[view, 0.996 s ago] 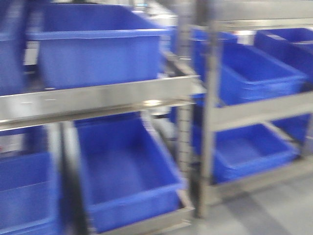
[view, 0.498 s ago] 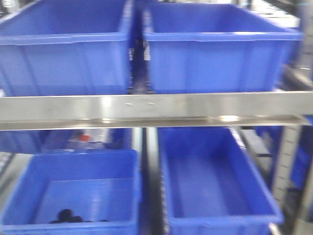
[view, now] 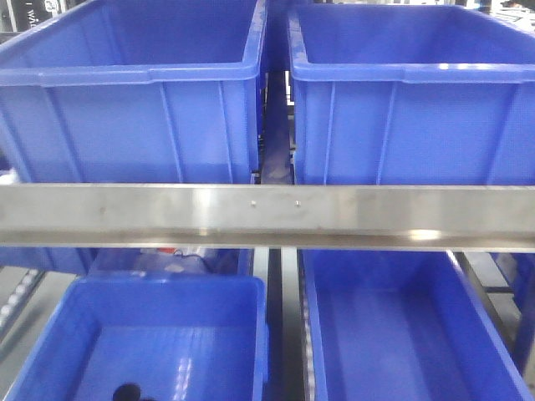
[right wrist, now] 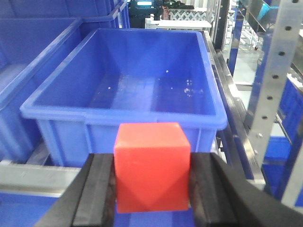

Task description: Sort and place red and blue blocks on shelf

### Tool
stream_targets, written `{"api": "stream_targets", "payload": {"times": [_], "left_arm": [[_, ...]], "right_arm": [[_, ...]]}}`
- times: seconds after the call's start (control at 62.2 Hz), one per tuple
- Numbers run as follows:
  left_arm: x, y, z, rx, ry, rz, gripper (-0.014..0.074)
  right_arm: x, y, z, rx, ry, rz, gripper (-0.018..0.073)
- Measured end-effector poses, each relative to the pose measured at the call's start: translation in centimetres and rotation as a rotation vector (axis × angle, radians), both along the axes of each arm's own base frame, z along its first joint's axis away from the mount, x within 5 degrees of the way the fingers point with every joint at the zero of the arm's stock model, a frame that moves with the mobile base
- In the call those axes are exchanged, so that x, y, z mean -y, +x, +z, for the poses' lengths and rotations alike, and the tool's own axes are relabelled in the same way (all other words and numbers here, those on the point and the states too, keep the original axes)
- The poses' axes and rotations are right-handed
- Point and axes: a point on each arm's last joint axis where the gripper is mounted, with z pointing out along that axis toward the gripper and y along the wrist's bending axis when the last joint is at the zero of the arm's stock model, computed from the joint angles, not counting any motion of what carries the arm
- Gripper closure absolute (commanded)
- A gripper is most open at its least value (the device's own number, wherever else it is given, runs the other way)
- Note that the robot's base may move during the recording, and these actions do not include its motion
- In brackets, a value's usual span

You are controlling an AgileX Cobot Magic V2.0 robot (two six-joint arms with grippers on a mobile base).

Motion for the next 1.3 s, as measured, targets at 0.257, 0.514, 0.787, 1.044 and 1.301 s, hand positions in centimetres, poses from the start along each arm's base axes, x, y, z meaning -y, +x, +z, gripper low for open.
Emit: {"api": "stream_targets", "payload": {"times": [0.257,0.514,0.787,1.044,1.301], "left_arm": [[0.0,0.0,0.0,0.0,-0.001,0.0,0.0315],[0.0,0.0,0.0,0.0,-0.001,0.0,0.0315],[0.0,0.0,0.0,0.0,-0.001,0.0,0.0315],[0.0,0.0,0.0,0.0,-0.001,0.0,0.0315],[0.0,0.0,0.0,0.0,-0.001,0.0,0.0315]], "right_arm": [[0.0,0.0,0.0,0.0,0.0,0.0,0.0209],[0.0,0.0,0.0,0.0,0.0,0.0,0.0209],[0.0,0.0,0.0,0.0,0.0,0.0,0.0209],[0.0,0.0,0.0,0.0,0.0,0.0,0.0209],[0.0,0.0,0.0,0.0,0.0,0.0,0.0209]]}}
